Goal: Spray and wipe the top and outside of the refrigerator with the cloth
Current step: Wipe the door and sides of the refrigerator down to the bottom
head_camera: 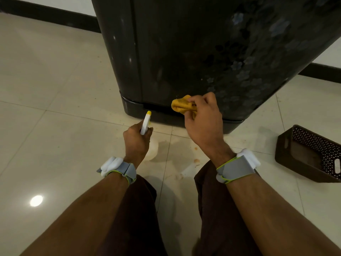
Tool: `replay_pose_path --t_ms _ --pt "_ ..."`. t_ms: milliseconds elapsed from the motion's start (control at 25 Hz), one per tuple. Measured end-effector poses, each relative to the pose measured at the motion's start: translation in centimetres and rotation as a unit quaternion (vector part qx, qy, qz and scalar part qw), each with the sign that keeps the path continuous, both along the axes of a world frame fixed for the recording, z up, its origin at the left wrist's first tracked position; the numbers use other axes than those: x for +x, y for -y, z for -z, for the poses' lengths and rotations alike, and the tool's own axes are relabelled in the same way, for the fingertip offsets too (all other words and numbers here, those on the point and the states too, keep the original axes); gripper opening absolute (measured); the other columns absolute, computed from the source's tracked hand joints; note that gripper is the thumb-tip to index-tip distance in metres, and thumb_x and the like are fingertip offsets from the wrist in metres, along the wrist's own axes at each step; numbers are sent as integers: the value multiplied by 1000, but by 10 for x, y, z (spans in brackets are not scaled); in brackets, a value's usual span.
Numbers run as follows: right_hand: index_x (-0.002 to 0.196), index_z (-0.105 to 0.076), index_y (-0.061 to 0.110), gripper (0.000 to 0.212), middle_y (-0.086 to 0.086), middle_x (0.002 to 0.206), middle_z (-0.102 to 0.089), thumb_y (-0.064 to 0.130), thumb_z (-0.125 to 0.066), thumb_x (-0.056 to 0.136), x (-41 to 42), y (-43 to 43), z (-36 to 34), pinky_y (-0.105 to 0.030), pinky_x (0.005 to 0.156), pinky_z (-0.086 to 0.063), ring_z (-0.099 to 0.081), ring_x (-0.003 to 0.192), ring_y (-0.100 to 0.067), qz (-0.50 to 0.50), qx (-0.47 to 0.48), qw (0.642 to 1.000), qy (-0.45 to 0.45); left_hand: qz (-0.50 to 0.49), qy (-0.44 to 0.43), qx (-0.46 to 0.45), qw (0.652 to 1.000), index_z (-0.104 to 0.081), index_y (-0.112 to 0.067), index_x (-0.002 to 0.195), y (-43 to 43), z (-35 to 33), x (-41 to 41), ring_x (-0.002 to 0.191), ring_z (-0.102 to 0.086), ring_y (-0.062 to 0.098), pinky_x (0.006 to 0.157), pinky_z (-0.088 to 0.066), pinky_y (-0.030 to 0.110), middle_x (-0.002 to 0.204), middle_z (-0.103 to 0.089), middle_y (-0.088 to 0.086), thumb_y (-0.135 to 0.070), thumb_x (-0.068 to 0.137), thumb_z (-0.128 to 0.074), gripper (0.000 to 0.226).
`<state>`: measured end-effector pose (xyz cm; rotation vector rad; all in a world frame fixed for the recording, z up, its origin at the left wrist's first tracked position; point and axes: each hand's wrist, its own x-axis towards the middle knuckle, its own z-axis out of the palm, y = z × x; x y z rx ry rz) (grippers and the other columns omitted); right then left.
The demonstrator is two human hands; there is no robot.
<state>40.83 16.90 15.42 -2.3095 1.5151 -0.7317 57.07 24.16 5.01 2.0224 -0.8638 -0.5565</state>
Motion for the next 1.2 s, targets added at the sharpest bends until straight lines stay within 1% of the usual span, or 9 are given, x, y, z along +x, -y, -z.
replay_pose_path --t_ms 120,280,440,600,760,920,1000,1080,1200 --pt "121 -60 14 31 -5 120 -45 20 -63 90 0 -1 5 -23 75 -49 -48 87 -9 -6 14 1000 -3 2 -20 20 1000 -70 -4 112 3 5 -6 69 -68 34 75 -59 49 84 -66 8 -24 92 -67 28" --pt "122 -59 15 33 -5 122 -44 21 -63 90 -2 4 8 -24 79 -50 -48 88 -9 -5 26 1000 -12 4 -4 45 999 -71 -7 104 9 12 -5 72 -68 35 76 -57 47 82 -71 15 -27 93 -65 24" --pt "123 -59 15 34 -5 123 -44 22 -63 91 -2 5 10 -25 81 -52 -50 90 -10 -9 34 999 -10 24 76 99 992 -68 -5 101 13 -2 -3 77 -64 33 66 -40 32 85 -70 16 -28 97 -57 26" --pt "124 -59 15 34 -5 122 -44 21 -63 91 -3 5 11 -28 82 -54 -54 91 -13 -9 33 999 0 -5 131 118 984 -65 -8 112 18 -28 -14 89 -66 34 68 -43 33 100 -71 16 -30 99 -52 28" --pt "132 -56 17 37 -4 123 -46 19 -59 95 -10 2 0 -26 79 -55 -56 91 -13 -27 4 999 25 28 195 57 979 -62 -7 109 17 -66 -27 83 -60 32 65 -36 30 102 -68 16 -23 97 -53 22" --pt "136 -53 17 37 0 127 -50 19 -53 100 -23 1 -24 -17 77 -46 -58 96 -11 3 -27 996 84 44 211 -1 976 -62 -13 103 29 -107 -29 72 -56 19 61 -39 28 91 -66 5 -30 98 -52 21" --pt "138 -50 17 38 0 127 -52 22 -51 101 -34 1 -47 -21 80 -47 -56 100 -13 26 -59 991 115 63 220 -43 972 -62 -15 106 30 -135 -37 73 -59 18 62 -42 27 91 -66 3 -32 98 -51 22" --pt "138 -49 17 38 -1 127 -56 24 -51 100 -38 8 -66 -30 86 -48 -52 105 -18 48 -102 986 122 74 237 -71 966 -62 -16 116 32 -156 -40 81 -64 22 66 -43 27 99 -67 4 -32 99 -52 26" --pt "131 -50 16 34 -1 121 -60 25 -53 99 -51 12 -102 -33 81 -47 -50 100 -19 70 -145 974 158 88 285 -122 947 -59 -14 126 39 -195 -50 92 -68 26 72 -55 34 117 -68 7 -36 98 -52 35"
